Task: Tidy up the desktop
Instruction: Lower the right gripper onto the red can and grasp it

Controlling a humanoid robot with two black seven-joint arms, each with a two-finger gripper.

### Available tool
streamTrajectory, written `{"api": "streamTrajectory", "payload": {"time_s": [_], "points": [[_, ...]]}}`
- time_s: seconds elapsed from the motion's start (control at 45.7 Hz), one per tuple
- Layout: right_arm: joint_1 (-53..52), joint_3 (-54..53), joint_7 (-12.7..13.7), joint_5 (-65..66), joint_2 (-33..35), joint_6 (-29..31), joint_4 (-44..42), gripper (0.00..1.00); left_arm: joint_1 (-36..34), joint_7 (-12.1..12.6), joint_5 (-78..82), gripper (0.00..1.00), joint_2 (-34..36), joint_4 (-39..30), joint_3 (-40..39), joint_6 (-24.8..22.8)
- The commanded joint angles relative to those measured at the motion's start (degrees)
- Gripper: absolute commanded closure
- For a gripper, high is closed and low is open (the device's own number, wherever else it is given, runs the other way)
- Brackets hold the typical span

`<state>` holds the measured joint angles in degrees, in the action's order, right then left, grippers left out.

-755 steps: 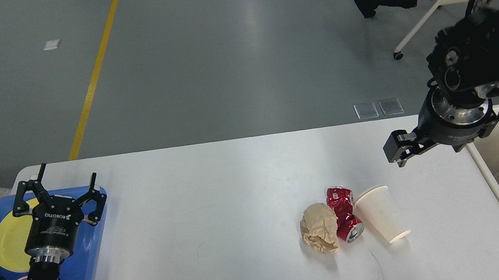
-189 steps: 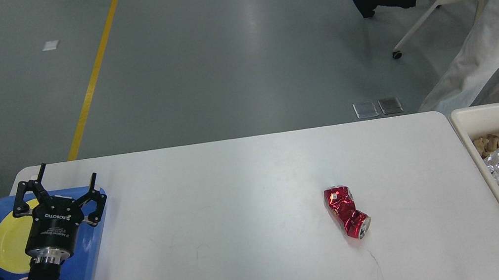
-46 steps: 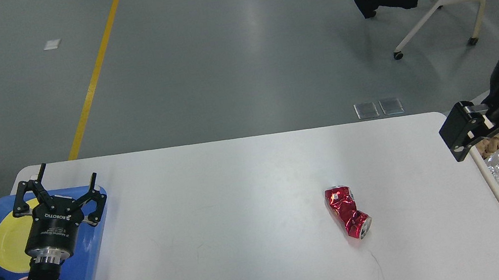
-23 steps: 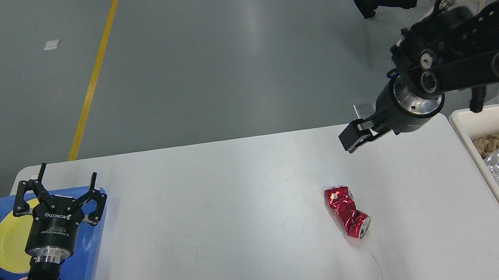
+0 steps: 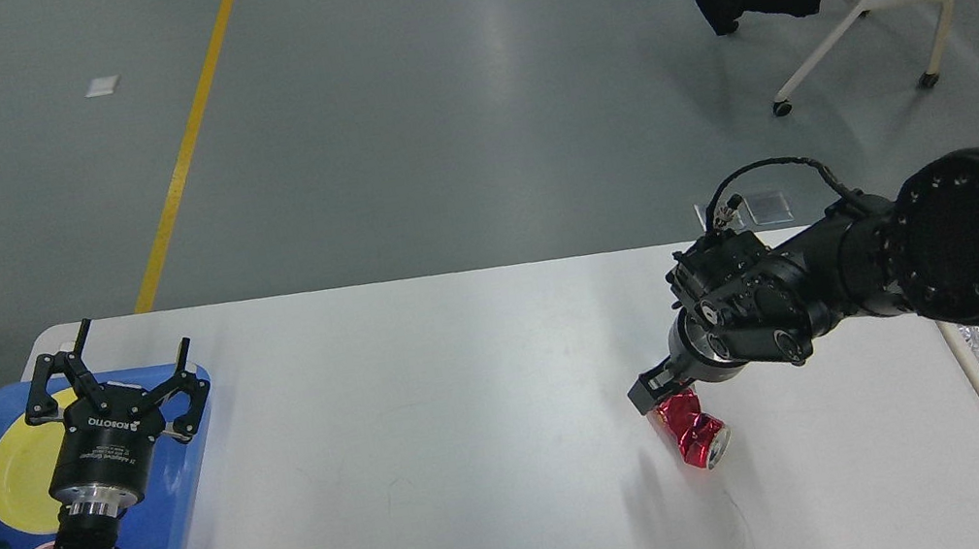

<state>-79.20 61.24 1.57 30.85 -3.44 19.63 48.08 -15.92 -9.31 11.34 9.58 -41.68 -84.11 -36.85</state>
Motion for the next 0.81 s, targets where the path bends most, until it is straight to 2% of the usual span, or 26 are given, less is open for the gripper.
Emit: {"api": "streamTrajectory", "payload": {"time_s": [0.0, 0.241, 0.547, 0.723, 0.788], "points": [[4.04, 0.20, 0.28, 0.36, -0.08, -0.03, -3.61, 0.00, -0.08, -0.01, 0.00, 0.04, 0.00, 0.02, 0.00, 0.02], [5.81, -0.33, 0.54, 0.00, -0.08, -0.38, -4.32, 0.00, 0.01, -0.01, 0.00, 0.04, 0.00, 0.02, 0.00, -0.07], [7.30, -0.68, 0.54, -0.87, -0.61, -4.69, -4.32, 0.00, 0.01, -0.01, 0.00, 0.04, 0.00, 0.02, 0.00, 0.02], [7.39, -0.68, 0.54, -0.88, -0.61, -5.22, -4.31, 0.00, 0.01, -0.01, 0.00, 0.04, 0.00, 0.02, 0.00, -0.07], [7.39, -0.68, 0.63, -0.88, -0.61, -5.22, -4.23, 0.06, 0.01, -0.01, 0.00, 0.04, 0.00, 0.02, 0.00, 0.02]]}}
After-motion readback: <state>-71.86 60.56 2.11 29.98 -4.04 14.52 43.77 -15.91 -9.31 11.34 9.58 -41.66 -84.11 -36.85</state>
